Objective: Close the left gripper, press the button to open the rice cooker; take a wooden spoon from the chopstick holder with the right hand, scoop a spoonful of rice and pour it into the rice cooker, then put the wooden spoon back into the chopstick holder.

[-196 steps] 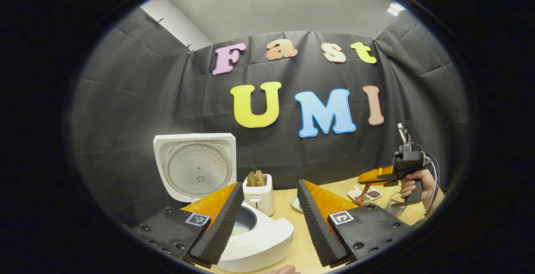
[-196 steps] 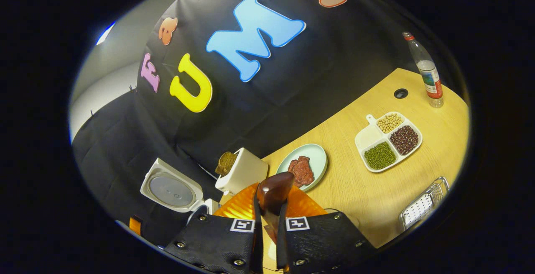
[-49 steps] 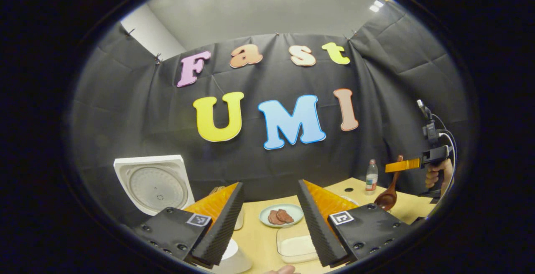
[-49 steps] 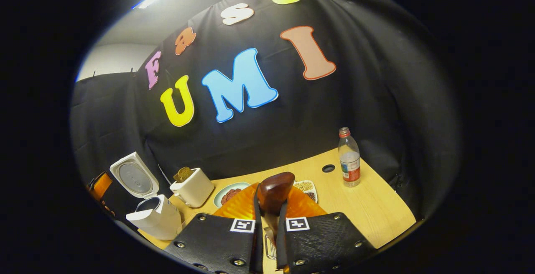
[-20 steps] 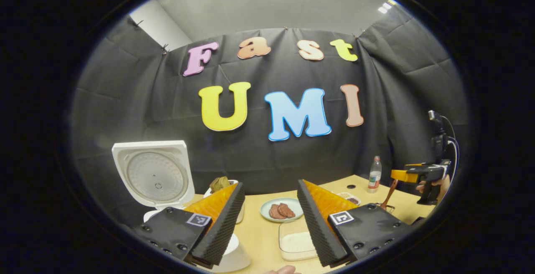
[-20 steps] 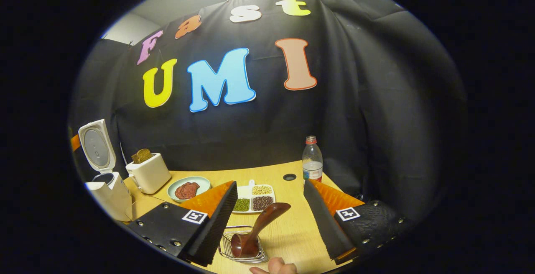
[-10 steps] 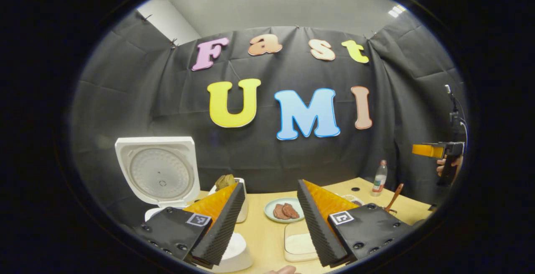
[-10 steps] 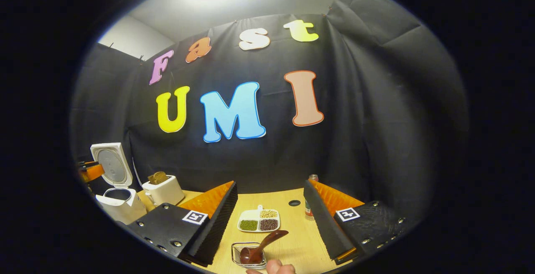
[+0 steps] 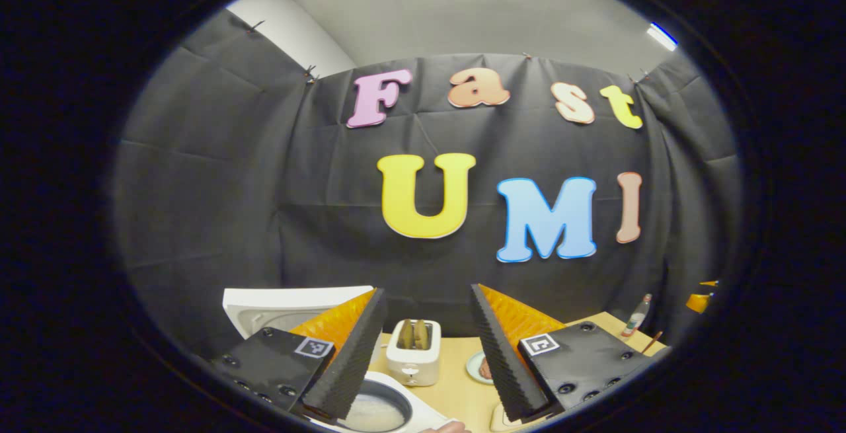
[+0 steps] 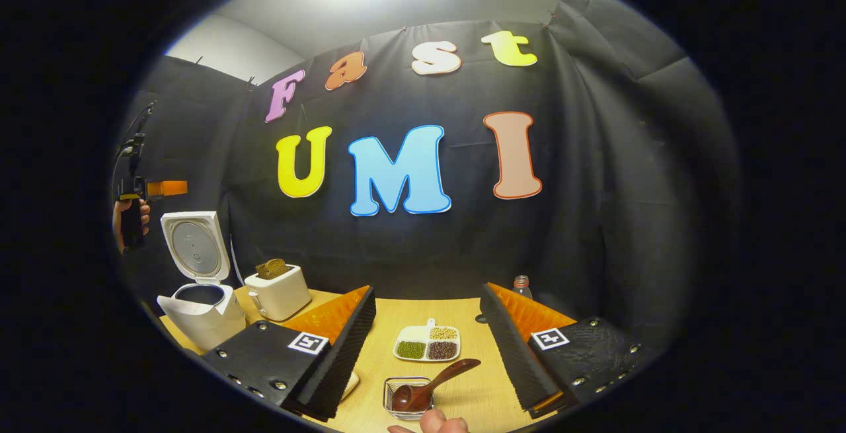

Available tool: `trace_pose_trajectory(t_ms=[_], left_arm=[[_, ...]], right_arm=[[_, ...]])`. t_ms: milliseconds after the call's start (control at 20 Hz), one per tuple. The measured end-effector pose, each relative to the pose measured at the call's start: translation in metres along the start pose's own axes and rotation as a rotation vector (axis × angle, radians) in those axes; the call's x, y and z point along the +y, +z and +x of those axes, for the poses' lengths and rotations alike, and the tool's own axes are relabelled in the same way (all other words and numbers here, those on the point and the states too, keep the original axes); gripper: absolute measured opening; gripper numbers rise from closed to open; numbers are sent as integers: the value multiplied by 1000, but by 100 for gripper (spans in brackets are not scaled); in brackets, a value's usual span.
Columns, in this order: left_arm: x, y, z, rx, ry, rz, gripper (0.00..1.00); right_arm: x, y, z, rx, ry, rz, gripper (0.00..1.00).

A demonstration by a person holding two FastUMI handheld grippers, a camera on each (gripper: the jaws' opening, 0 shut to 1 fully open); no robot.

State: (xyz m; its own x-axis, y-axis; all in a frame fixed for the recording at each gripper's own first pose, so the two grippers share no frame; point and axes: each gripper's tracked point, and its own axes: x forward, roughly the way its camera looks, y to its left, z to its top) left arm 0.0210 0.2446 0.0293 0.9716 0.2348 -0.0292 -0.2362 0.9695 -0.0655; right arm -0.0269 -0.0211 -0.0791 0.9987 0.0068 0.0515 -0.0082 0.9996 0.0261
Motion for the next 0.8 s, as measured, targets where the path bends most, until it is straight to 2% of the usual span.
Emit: trace_pose_trajectory(t_ms=[50, 250, 300, 450, 650, 800], left_arm=[[12, 3, 11, 8, 15, -10, 92], [69, 11, 63, 51, 93, -11, 90], [84, 11, 77, 67, 107, -26, 89], [117, -5, 110, 137, 124, -126, 96], [153, -28, 116, 190, 198, -143, 95], [151, -45, 113, 233, 205, -99, 94]], right_arm=[[0, 0, 0, 0, 1, 5, 96], [-4, -6, 0, 8, -11, 10, 96], [-5, -7, -1, 11, -12, 13, 96], [-4, -12, 4, 21, -12, 26, 96], [-2, -19, 9, 33, -9, 39, 96], [1, -22, 12, 41, 4, 61, 96]])
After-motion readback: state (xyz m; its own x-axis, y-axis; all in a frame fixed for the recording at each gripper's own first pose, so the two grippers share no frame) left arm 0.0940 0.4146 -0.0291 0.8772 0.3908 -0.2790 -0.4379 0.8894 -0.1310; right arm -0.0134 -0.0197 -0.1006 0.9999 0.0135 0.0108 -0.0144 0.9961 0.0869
